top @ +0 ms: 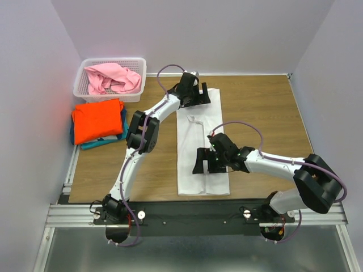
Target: Fold and stack the t-shirts
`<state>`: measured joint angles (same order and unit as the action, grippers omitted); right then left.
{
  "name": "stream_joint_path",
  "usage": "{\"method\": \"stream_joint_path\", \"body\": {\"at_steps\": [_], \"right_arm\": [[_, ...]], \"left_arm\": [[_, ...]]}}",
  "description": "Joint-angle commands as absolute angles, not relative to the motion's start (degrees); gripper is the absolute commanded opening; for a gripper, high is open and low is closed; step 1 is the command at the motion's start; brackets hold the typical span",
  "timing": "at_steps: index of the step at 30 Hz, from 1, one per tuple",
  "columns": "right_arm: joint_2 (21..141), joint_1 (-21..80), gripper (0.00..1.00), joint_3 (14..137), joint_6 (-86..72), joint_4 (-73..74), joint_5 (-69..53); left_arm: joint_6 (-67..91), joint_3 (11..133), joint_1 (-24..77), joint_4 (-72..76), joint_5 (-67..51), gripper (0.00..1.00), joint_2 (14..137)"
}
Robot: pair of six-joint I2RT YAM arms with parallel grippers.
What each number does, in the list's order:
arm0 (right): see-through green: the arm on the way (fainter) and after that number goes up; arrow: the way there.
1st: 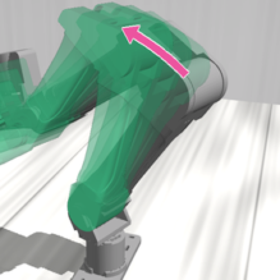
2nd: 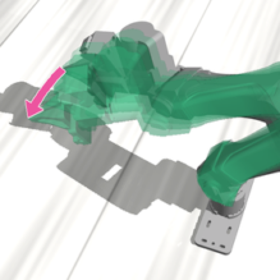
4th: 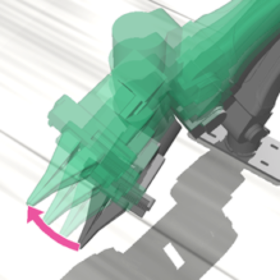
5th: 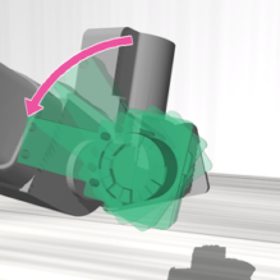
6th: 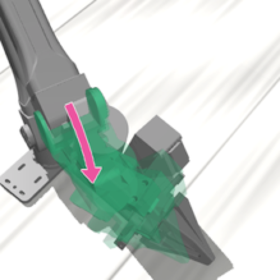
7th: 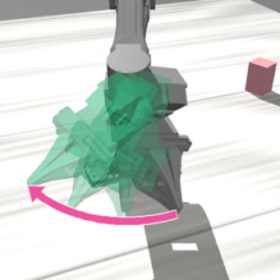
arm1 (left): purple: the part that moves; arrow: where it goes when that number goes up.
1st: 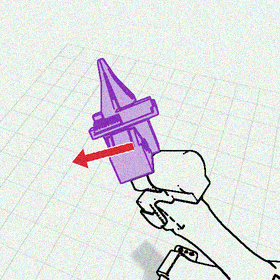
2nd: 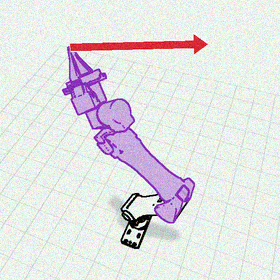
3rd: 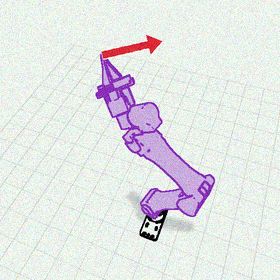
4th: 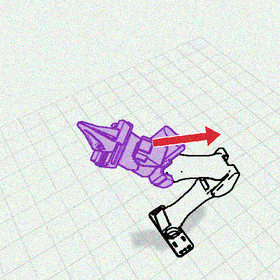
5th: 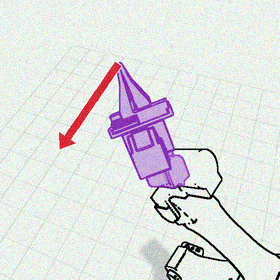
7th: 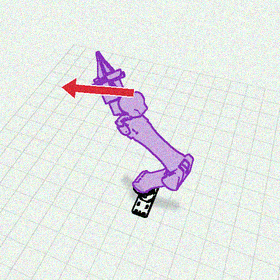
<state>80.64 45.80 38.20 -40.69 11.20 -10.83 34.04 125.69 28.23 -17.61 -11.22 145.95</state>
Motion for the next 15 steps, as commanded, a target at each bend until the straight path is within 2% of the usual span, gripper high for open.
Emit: {"method": "stream_joint_path", "body": {"at_steps": [1,10,15], "right_arm": [[78.2,46.4,1.00,40.1,-39.9,11.5,-7.8],[72.6,46.4,1.00,40.9,-41.2,12.8,-1.2],[69.4,46.3,1.00,41.7,-41.2,15.1,3.9]], "left_arm": [[33.3,126.0,27.1,-22.0,-11.8,0.99,148.9],[32.1,129.4,26.6,-21.8,-11.6,0.98,145.0],[31.3,128.0,26.7,-22.2,-9.8,0.98,136.9]]}}
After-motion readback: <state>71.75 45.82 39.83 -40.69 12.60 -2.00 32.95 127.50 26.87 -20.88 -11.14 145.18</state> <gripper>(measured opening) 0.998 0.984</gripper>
